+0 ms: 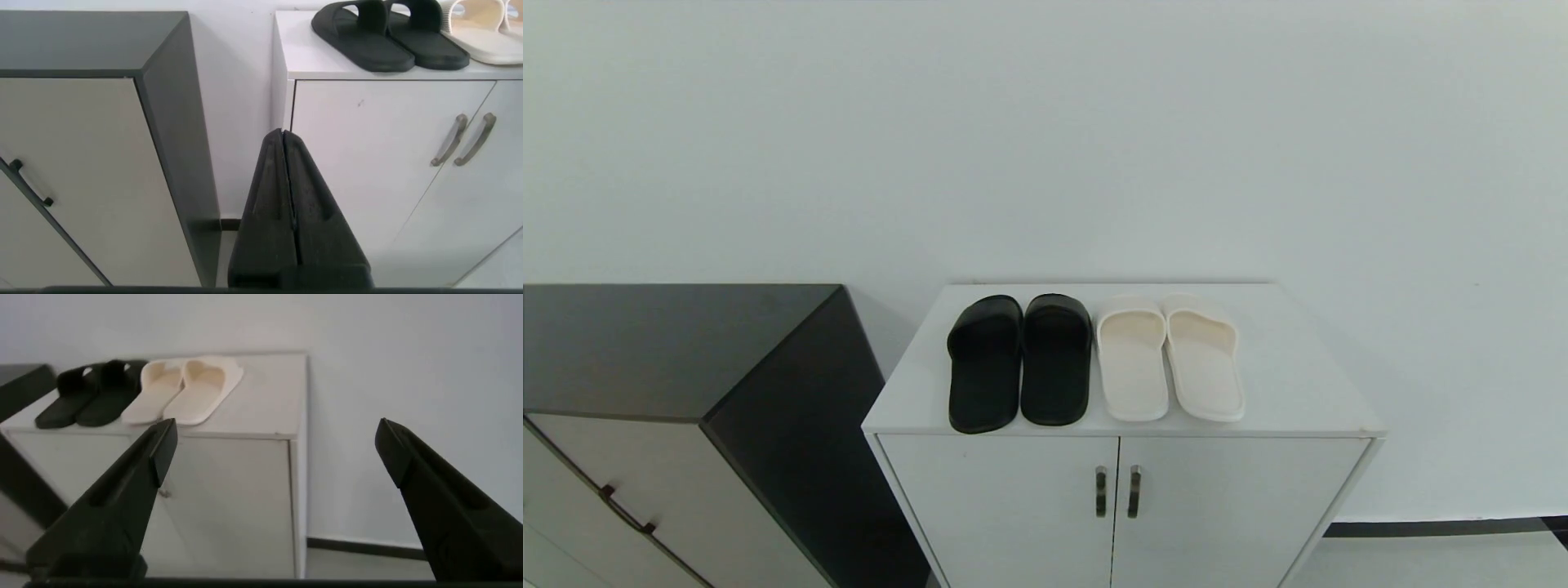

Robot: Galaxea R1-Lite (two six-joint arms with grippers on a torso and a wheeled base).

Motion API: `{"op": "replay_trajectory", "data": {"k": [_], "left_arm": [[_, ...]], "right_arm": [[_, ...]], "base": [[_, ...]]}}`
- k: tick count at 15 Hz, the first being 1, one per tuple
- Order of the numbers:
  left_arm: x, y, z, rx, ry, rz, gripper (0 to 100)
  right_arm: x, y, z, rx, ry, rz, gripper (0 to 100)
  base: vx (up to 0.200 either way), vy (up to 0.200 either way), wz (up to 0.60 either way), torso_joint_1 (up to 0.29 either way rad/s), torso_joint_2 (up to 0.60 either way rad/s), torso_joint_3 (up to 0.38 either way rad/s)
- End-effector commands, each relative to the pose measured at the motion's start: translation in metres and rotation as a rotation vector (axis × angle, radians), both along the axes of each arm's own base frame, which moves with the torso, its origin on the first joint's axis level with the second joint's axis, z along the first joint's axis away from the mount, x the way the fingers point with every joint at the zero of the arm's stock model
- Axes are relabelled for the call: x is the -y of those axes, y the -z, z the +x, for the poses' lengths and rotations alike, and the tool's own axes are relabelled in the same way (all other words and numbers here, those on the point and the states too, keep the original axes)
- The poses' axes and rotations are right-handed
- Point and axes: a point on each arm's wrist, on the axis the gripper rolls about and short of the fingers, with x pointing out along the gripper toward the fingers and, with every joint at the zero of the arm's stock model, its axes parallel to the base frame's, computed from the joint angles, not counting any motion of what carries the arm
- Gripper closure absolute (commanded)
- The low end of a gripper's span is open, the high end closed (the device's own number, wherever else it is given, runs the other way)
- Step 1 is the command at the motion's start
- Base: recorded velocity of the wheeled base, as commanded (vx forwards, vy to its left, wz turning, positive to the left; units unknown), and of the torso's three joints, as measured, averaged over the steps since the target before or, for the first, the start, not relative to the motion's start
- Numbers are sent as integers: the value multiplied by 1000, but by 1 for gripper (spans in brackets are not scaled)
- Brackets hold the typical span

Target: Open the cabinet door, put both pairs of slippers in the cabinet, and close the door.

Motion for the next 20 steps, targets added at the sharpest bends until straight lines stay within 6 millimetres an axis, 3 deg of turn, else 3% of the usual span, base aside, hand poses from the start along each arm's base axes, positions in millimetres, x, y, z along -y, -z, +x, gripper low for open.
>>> {"op": "replay_trajectory", "data": {"k": [1, 4, 7, 11, 16, 20], "left_arm": [[0, 0, 0, 0, 0, -1, 100], [0, 0, 0, 0, -1, -2, 100], [0, 0, 0, 0, -3, -1, 100], [0, 0, 0, 0, 0, 4, 100], [0, 0, 0, -3, 3, 13, 100], [0, 0, 0, -1, 5, 13, 100]], "right_arm": [[-7, 12, 63, -269, -144, 15, 0], [-35, 6, 114, -302, -256, 34, 0], [-88, -8, 135, -293, -332, 109, 0], [-121, -26, 162, -291, -354, 122, 0], [-157, -23, 195, -309, -243, 88, 0], [-195, -12, 235, -309, -90, 48, 0]], "base": [[0, 0, 0, 0, 0, 0], [0, 0, 0, 0, 0, 0], [0, 0, 0, 0, 0, 0], [0, 0, 0, 0, 0, 0], [0, 0, 0, 0, 0, 0], [0, 0, 0, 0, 0, 0]]}}
